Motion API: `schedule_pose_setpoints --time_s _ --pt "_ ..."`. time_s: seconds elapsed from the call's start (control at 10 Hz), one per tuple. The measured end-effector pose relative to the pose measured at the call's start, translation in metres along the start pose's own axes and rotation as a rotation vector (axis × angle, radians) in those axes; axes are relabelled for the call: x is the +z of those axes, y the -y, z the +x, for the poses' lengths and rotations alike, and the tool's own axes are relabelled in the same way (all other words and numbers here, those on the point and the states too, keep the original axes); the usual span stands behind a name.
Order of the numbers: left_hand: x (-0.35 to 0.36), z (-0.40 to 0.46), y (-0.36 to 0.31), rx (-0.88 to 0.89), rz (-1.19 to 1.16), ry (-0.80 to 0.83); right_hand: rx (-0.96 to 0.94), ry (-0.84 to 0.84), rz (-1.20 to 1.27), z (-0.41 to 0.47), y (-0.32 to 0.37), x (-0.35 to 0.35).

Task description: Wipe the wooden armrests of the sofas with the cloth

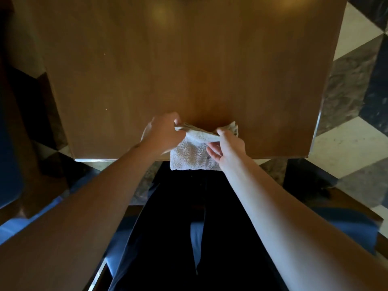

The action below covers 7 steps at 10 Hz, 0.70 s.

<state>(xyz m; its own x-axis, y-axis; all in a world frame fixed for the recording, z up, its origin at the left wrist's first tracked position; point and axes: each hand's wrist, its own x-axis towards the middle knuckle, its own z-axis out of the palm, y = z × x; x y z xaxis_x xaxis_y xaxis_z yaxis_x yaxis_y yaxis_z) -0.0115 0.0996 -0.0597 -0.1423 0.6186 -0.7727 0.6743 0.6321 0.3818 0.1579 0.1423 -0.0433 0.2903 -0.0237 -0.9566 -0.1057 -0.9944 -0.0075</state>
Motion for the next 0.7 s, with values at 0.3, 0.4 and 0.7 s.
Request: schedule_pose_setpoints --time_s 0.3,0.4,0.7 --pt "-0.012 0.042 0.008 -0.051 -0.142 -0.1 -0.059 0.018 0.009 -0.001 0.031 0.027" --pt "-0.02 0.044 0.01 -0.136 -0.202 -0.249 -0.087 0.045 -0.042 -0.004 0.032 0.024" --pt "-0.06 0.01 -0.008 -0.122 -0.08 -0.063 -0.519 0.041 -0.61 -0.043 0.03 -0.002"
